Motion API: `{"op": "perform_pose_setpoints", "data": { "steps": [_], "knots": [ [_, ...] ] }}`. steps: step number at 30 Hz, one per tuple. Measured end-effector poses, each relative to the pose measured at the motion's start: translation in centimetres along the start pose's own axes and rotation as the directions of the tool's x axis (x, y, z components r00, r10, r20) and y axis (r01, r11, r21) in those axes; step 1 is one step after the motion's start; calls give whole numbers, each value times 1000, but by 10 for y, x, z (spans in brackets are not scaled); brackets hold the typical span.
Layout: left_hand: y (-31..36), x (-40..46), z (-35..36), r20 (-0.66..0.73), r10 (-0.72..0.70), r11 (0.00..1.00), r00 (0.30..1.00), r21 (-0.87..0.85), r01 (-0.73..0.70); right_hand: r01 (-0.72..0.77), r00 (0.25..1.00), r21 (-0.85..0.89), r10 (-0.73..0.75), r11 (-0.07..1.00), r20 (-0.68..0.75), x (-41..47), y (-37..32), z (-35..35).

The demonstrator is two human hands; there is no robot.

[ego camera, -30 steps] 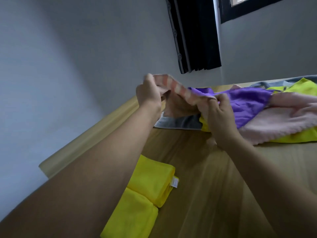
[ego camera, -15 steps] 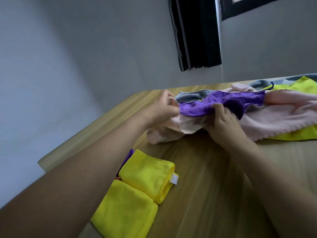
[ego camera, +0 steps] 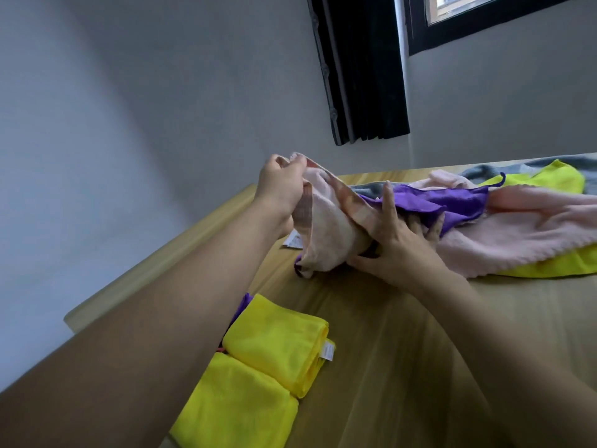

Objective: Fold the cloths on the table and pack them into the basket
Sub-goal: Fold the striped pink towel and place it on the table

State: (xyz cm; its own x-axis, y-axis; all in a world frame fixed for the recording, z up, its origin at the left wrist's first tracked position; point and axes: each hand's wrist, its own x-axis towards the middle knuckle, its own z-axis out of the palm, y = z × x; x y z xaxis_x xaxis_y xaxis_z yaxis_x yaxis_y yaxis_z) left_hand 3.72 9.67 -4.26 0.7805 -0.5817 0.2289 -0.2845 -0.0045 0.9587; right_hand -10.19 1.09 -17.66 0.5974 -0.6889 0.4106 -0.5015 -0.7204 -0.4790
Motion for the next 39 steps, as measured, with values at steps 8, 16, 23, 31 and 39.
{"op": "perform_pose_setpoints", "data": {
  "steps": [8, 16, 23, 31, 39],
  "knots": [
    [74, 37, -21, -480, 119, 955, 869, -183, -232, -148, 943, 204, 200, 968, -267, 46, -45, -54],
    [80, 56, -54, -224, 98, 884, 970, 468, 18, -275, 936, 874, 321, 399, 148, 117, -118, -150],
    [110, 39, -96, -83, -96, 993, 992, -80, 89, -60, 940, 660, 266, 749, -215, 108, -146, -172],
    [128, -16, -94, 108, -223, 974, 969, -26, 227, -169, 910, 415, 304, 894, -283, 63, -149, -205],
    [145, -62, -82, 153, -135, 903, 979, -388, 185, -153, 903, 809, 413, 567, -119, 27, -154, -220]
  ]
}}
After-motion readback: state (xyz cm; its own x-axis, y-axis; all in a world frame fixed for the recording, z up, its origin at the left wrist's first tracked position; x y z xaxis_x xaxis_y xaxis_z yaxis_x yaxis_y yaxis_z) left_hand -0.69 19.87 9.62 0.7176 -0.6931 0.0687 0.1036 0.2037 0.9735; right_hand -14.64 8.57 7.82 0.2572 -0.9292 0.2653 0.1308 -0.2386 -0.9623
